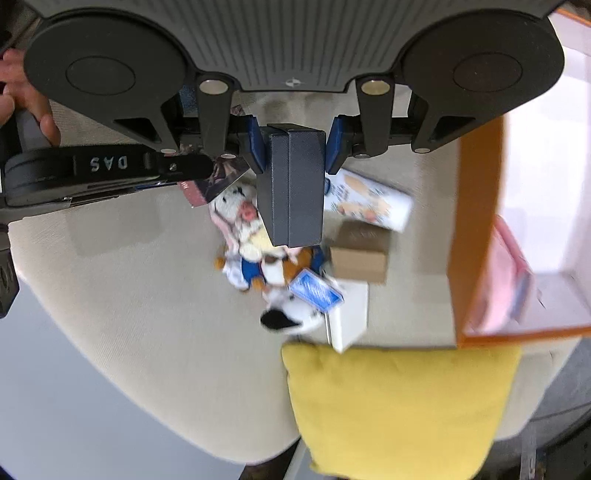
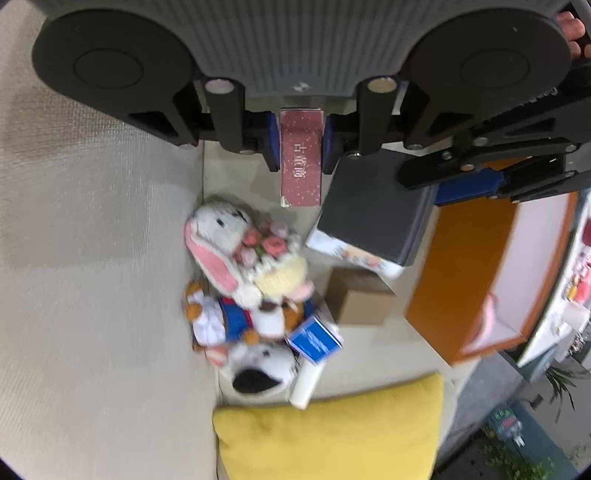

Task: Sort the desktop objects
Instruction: 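Carry the black case with the left tool while the right tool carries the red box over the shoebox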

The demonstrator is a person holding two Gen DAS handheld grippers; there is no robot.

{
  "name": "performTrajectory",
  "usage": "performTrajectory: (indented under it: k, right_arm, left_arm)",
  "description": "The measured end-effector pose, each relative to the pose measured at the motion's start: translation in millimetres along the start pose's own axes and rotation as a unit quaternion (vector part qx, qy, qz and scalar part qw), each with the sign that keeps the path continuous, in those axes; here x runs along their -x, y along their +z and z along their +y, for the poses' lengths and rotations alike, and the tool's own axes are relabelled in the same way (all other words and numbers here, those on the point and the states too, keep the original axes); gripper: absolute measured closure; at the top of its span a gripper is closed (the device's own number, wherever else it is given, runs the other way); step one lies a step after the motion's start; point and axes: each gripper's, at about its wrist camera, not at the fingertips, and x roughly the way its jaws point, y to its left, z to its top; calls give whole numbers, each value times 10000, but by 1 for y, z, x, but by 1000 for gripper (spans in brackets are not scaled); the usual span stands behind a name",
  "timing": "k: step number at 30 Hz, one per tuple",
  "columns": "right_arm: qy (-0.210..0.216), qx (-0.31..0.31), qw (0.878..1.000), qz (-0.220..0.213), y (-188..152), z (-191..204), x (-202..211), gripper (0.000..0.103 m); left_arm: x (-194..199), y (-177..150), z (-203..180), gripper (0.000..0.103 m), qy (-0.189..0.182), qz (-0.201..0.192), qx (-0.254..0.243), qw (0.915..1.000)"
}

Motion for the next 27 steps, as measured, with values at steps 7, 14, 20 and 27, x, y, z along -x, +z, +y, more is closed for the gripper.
performTrajectory:
  k: [7, 14, 20, 27]
  right_arm:
    - [444, 115, 9975, -540, 10, 38, 45, 79]
    - [754, 695, 9919, -755, 33, 109, 60, 79]
    - [1049, 1129, 9859, -648, 56, 176, 45, 79]
    - [1095, 1431, 9825, -478, 90, 246, 4, 79]
  left_arm:
    - [66, 12, 29, 63, 178, -519, -135, 9984]
    - [115, 20, 76, 63, 657, -842, -22, 9943]
    - [135, 22, 129, 63, 1220, -981, 337, 9871]
    - [127, 25, 185, 63, 1670, -829, 719, 9798]
